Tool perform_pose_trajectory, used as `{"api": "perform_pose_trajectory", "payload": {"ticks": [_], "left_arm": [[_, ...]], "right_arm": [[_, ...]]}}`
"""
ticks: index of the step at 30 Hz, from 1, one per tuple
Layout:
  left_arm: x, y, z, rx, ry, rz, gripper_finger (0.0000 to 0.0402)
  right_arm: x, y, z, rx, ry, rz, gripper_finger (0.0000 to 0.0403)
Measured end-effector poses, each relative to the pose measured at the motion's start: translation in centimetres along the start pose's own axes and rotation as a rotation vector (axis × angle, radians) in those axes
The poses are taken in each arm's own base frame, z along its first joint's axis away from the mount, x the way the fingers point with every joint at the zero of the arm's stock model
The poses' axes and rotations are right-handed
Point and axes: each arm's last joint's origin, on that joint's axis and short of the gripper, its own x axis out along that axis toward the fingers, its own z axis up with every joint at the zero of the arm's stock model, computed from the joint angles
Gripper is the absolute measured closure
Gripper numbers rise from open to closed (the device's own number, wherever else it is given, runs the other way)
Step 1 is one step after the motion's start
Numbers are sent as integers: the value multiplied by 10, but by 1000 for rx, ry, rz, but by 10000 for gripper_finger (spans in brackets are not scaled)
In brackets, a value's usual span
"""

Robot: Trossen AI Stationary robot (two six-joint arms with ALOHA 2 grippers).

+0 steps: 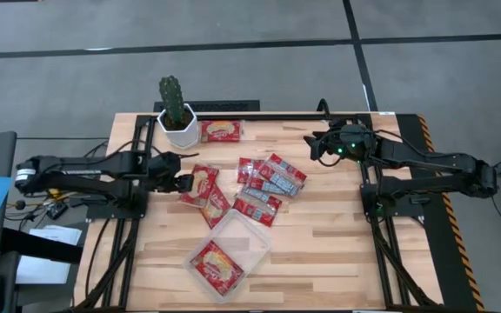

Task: Sort popcorn bags into baskets
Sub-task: Put the red popcorn bag into the transparent bin

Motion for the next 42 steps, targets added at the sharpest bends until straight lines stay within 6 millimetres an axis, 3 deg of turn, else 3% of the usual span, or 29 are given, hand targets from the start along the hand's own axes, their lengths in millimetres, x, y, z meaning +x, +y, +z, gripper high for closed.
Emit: {"api": "perform_pose_trajectory", "payload": {"ticks": [11,26,31,39,42], "left_arm": [[43,47,14,-34,-92,28,165],[79,78,7,-160,-63,-179,175],[84,80,6,-174,-46,-139,231],[91,81,7,-175,-62,-108,376],[91,79,9,-192,-80,-134,390]], "right_arm": [[0,0,0,1,-2,1,148],[0,0,0,1,-2,0,148],[0,0,0,1,-5,-4,148],[0,0,0,1,-6,-5,148],[0,0,0,1,-6,-5,148]]}}
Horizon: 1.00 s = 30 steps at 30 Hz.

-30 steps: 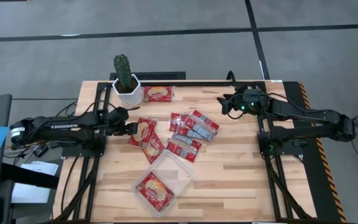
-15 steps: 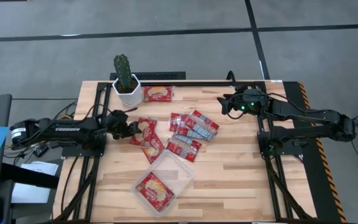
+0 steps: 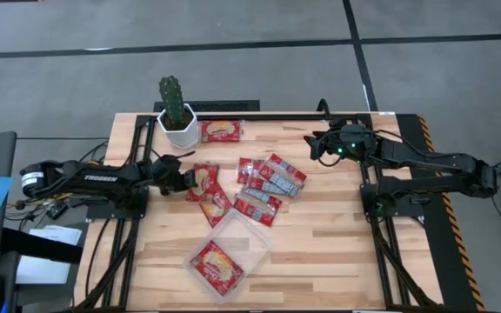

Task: Sort popcorn bags into baskets
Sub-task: Put the red popcorn bag into the transparent bin

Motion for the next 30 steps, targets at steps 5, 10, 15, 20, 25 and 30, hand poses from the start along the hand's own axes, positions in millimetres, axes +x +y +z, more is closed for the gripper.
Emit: {"api": "perform_pose_trajectory", "payload": {"ticks": [5,10,15,20,25,30], "left_arm": [[-1,-12,2,-32,22,-63,396],[-7,-37,8,9,31,-125,398],[-17,-62,14,98,49,-128,399],[-32,-86,18,199,86,-83,399],[-48,-107,23,299,75,-52,398],[-65,-137,21,479,174,-184,399]], "right_arm": [[0,0,0,0,0,-1,148],[0,0,0,-1,0,-1,148],[0,0,0,0,0,-1,148],[0,0,0,-1,0,0,148],[0,0,0,-1,0,0,148],[0,0,0,-1,0,0,148]]}}
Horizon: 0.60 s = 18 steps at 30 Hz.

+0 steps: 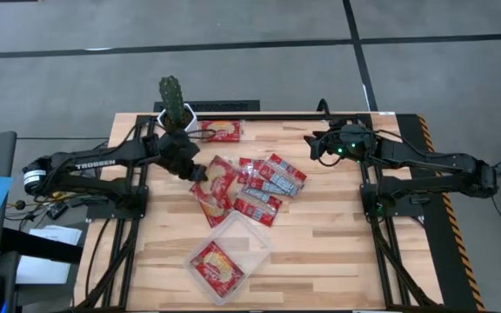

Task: Sort popcorn bags into baskets
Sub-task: Put the red popcorn bag into the transparent bin

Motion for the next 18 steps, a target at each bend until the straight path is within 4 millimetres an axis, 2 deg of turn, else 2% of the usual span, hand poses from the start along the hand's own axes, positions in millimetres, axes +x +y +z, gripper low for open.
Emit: {"api": "perform_pose_trajectory", "payload": {"ticks": [4,9,18], "left_arm": [[-3,-34,5,207,55,-98,399],[4,-79,8,512,198,-137,399],[41,-138,19,1058,527,-40,399]], "right_arm": [[0,0,0,0,0,0,148],[0,0,0,1,-1,-2,148],[0,-1,1,2,-1,-8,148]]}}
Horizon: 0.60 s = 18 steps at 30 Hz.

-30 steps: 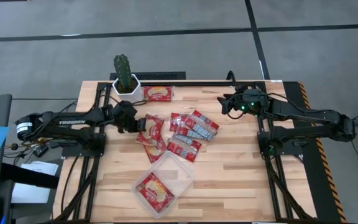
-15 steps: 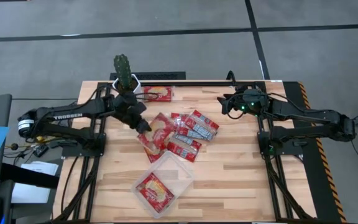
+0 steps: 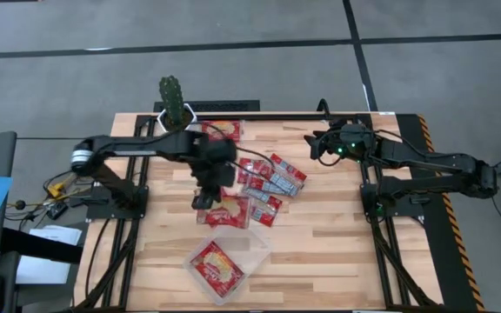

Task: Sort popcorn bags into baskets
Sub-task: Put the red popcorn bag into the transparent bin

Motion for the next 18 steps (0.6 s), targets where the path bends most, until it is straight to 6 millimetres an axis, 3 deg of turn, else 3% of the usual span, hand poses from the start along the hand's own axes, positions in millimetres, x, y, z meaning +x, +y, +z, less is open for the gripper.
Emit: {"api": "perform_pose_trajectory", "payload": {"ticks": [8,14,18], "left_arm": [[43,-6,38,306,235,-21,399],[75,-23,51,453,297,-17,399],[84,-34,56,500,303,2,399]], "right_arm": [[0,0,0,-1,0,-1,148],[0,0,0,-3,0,-1,148],[0,0,0,-4,1,-1,148]]}}
